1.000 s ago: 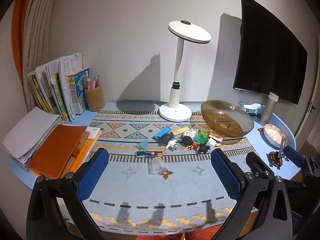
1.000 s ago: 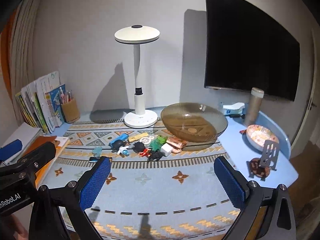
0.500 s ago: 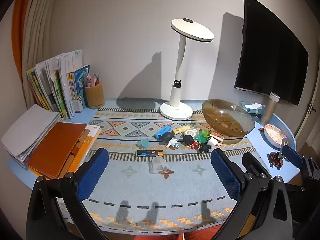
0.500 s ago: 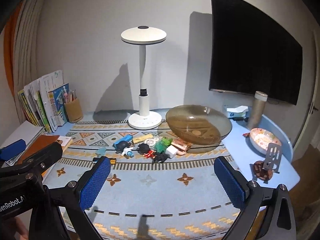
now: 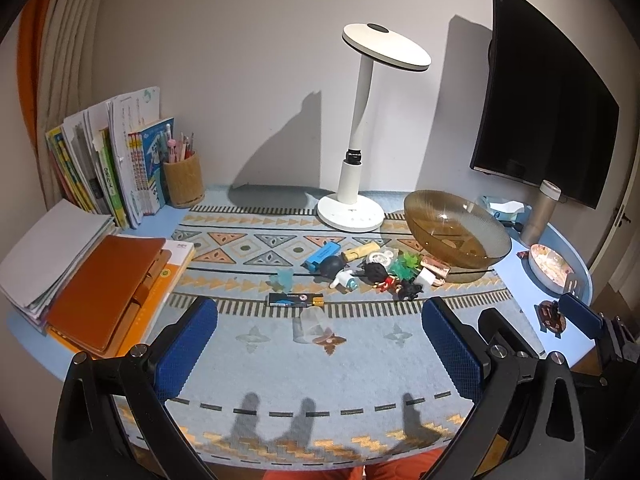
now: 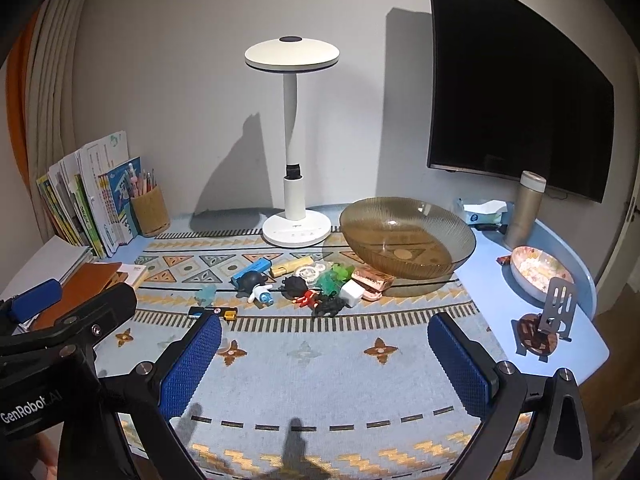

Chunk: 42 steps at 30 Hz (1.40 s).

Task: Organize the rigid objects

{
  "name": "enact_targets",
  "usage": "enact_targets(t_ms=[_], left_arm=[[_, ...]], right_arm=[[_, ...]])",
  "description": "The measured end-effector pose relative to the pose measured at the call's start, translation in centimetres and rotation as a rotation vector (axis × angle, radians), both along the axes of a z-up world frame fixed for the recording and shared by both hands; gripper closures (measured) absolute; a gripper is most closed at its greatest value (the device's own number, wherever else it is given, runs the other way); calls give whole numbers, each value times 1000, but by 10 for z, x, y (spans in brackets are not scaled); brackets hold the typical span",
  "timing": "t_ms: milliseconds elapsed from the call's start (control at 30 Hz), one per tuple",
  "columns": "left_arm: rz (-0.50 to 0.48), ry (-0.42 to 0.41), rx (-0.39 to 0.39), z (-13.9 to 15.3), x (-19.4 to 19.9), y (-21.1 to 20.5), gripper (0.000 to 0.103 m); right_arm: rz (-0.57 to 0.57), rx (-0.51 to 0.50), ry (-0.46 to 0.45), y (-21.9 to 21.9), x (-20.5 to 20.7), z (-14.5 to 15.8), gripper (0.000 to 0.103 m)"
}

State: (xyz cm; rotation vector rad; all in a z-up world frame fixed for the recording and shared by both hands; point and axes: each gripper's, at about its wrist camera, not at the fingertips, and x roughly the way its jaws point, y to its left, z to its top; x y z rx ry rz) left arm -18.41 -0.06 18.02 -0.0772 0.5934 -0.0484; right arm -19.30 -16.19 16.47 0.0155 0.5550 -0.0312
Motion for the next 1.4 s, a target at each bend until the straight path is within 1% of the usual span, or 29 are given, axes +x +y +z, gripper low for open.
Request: enact_targets(t_ms=[500,900,1033,1100,1233,1300,1400], left_arm=[[-2,8,-15,-1,2,4,1],[-6,22,-12,-7,8,2,1],[-3,16,12,-7,11,5,1],[14,4,38,-6,14,10,1],[12,-9,97,-9,24,22,1],[-18,5,106,-13,33,28,1],[-73,51,108,-25,50,32,1]], right_arm=[[16,27,25,0,4,-5,0],[27,52,51,-1,10,-11,0],[28,46,56,-4,14,-13,0],[5,38,48,-10,15,-13,0],[-31,89,52,-35,21,-15,0],[-48,117,60,-47,26,-18,0],[-67,142,85,-60,38,-25,0]])
